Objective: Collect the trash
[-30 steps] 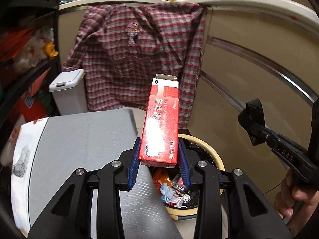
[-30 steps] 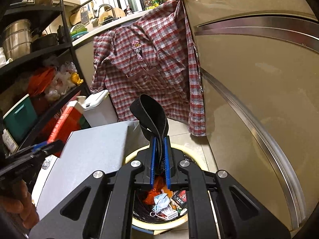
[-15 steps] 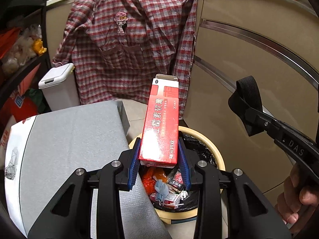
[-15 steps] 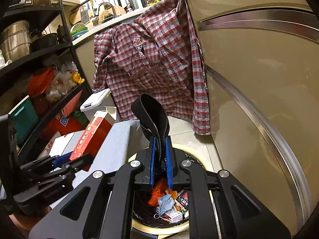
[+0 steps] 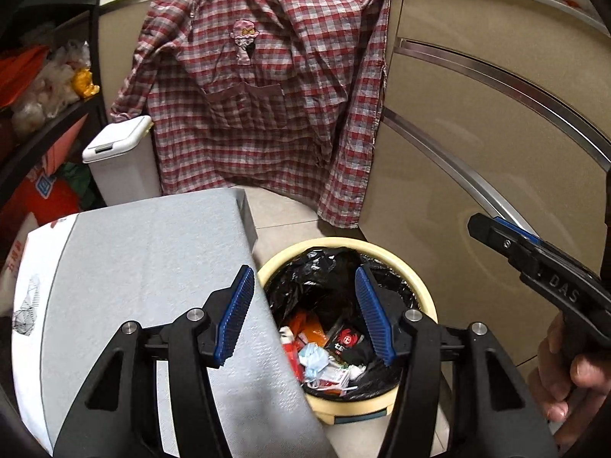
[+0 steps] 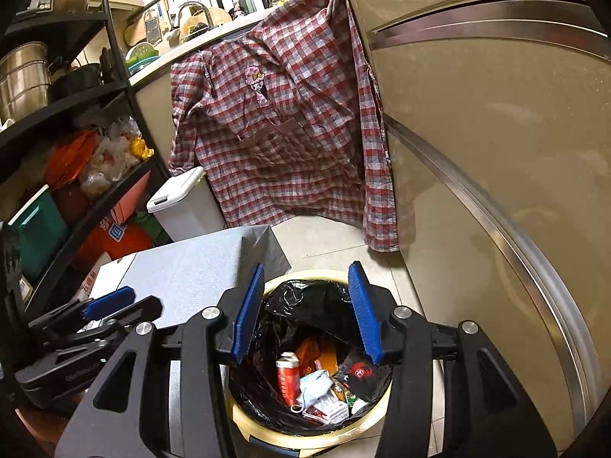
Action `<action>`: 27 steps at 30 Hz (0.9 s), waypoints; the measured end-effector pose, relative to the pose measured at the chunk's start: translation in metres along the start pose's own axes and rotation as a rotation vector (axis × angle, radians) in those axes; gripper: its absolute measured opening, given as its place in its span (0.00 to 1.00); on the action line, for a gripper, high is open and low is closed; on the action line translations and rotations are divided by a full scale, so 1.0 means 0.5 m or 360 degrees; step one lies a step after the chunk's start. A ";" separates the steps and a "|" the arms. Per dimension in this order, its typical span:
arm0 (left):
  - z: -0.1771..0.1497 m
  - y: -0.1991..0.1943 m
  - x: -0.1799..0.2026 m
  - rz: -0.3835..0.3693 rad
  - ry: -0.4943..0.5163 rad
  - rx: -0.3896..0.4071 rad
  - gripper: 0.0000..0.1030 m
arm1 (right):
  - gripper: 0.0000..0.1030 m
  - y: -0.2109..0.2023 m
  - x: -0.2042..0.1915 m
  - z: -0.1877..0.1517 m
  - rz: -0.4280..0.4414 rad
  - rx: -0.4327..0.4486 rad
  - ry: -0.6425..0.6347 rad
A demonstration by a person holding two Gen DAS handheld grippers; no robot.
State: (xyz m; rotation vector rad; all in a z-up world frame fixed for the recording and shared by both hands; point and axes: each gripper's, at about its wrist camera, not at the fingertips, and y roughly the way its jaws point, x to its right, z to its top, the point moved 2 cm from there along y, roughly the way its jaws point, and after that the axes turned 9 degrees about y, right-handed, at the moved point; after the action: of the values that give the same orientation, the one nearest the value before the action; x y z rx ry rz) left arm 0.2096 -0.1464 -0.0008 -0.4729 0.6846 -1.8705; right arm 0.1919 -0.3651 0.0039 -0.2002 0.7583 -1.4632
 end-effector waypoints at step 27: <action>-0.225 -0.276 -0.041 0.0325 -0.0213 0.0090 0.88 | 0.95 -0.289 -0.044 -0.238 -0.0268 0.0135 -0.0212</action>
State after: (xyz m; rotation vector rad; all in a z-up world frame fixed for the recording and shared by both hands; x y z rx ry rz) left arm 0.0529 -0.0596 0.0037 -0.4692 0.5667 -1.6462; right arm 0.0077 -0.3266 0.0020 -0.2992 0.5811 -1.6213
